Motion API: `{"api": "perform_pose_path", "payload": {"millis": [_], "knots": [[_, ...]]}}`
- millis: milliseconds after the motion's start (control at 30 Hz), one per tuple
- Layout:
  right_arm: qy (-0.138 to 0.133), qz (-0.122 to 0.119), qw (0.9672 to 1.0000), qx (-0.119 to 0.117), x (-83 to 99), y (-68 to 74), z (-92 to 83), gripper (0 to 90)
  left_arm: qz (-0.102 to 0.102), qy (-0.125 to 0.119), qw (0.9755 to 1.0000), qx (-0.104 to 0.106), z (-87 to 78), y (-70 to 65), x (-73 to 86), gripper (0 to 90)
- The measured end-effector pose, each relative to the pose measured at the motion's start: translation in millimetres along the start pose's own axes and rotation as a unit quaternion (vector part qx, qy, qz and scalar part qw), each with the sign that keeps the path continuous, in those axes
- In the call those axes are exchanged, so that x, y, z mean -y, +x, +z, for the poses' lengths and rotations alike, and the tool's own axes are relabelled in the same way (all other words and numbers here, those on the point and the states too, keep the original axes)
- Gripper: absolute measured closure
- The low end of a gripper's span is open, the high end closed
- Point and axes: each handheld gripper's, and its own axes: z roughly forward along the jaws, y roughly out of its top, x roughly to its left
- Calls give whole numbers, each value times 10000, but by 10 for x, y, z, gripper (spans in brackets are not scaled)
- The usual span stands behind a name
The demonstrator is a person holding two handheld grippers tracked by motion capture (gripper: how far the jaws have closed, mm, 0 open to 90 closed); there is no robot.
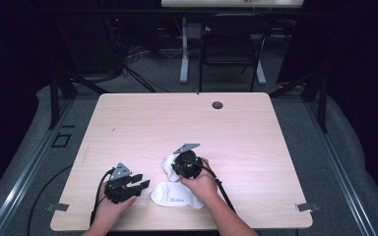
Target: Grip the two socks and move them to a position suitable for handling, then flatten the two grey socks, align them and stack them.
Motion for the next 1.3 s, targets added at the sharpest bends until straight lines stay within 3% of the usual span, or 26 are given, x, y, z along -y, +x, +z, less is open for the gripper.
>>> {"api": "perform_pose_path", "payload": {"millis": [167, 267, 367, 467, 533, 600, 733, 933, 1000, 1100, 1233, 1267, 1300], "knots": [[-147, 33, 9999, 37, -31, 63, -75, 655, -57, -13, 10000, 14, -8, 12, -4, 573], [-426, 87, 9991, 29, -33, 85, -112, 564, -31, -29, 10000, 11, -4, 18, -9, 571], [-641, -32, 9978, 147, -28, 121, -150, 517, -2, -10, 10000, -4, 8, 23, -5, 571], [-662, 33, 9978, 101, -42, 151, -135, 492, -82, -17, 10000, 19, 16, 26, -9, 570], [-532, -29, 9984, 201, -51, 173, -114, 514, -37, -22, 10000, 5, 13, 30, -10, 567], [-307, -115, 9986, 410, -41, 210, -68, 608, -12, -10, 10000, 4, 9, 30, -9, 566], [-53, -99, 9990, 437, -11, 278, 36, 653, -2, -10, 10000, 4, 15, 31, -15, 561], [-35, -71, 9992, 392, 18, 360, 103, 643, -50, -31, 10000, 0, 11, 39, -9, 559], [58, -165, 9992, 362, 23, 381, 112, 650, -30, -15, 10000, -15, 13, 48, -6, 558], [211, -321, 9974, 602, 42, 410, 135, 689, -43, -33, 10000, -17, 13, 50, -5, 558], [260, -208, 9982, 493, 87, 382, 132, 787, -119, -30, 9999, 52, 18, 28, -11, 555], [267, -240, 9981, 508, 92, 377, 119, 813, -43, -25, 10000, 46, 31, 21, -15, 555], [117, -162, 9986, 489, 110, 381, 114, 853, -14, -5, 10000, 47, 40, 11, -17, 555]]}}
